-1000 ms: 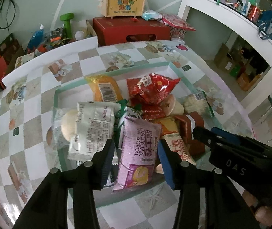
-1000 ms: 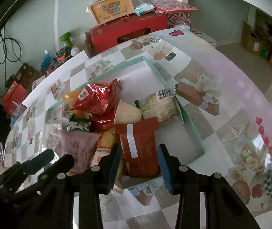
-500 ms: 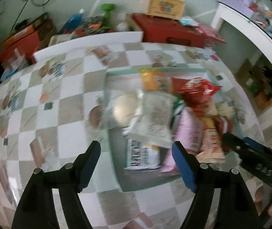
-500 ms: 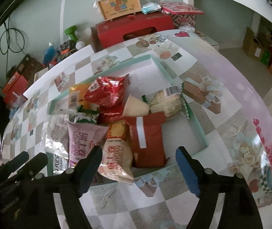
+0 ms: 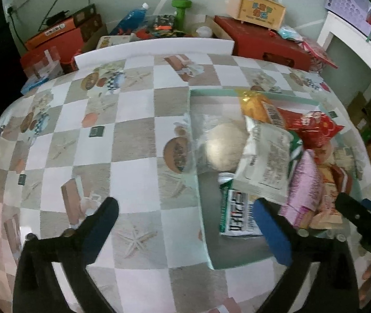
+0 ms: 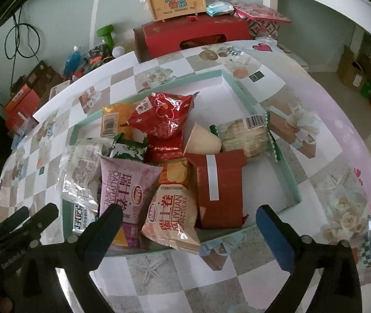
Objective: Organize snacks
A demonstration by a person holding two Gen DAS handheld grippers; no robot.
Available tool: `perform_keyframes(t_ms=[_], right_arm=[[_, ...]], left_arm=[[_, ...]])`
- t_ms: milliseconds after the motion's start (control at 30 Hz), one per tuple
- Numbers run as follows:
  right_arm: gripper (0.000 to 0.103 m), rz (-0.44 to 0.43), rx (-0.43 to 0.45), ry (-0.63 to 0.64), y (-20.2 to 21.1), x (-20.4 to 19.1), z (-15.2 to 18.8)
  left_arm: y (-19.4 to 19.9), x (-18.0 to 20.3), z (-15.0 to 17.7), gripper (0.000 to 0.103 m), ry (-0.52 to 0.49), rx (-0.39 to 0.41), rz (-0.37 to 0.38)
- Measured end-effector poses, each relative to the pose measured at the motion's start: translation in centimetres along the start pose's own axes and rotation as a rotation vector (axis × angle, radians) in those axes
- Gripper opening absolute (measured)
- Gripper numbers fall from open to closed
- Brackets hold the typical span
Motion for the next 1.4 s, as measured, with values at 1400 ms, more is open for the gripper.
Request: perform_keyframes(t_ms=[1400], right_arm=[[0.103, -0.077, 0.083, 0.138, 5.6, -7.0, 6.1]], left_arm=[[8.1, -7.6, 7.2, 0.103, 0.104, 0.036, -0.135]])
Point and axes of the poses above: each gripper's, at about its wrist camera, not at the fingertips, and y roughly against the way its jaws point, x to its right, z to its underside, the point moved 4 cm from there along -y, roughly the way its jaws point, and after that the axes turned 4 degrees about z, right-handed, at the moved point
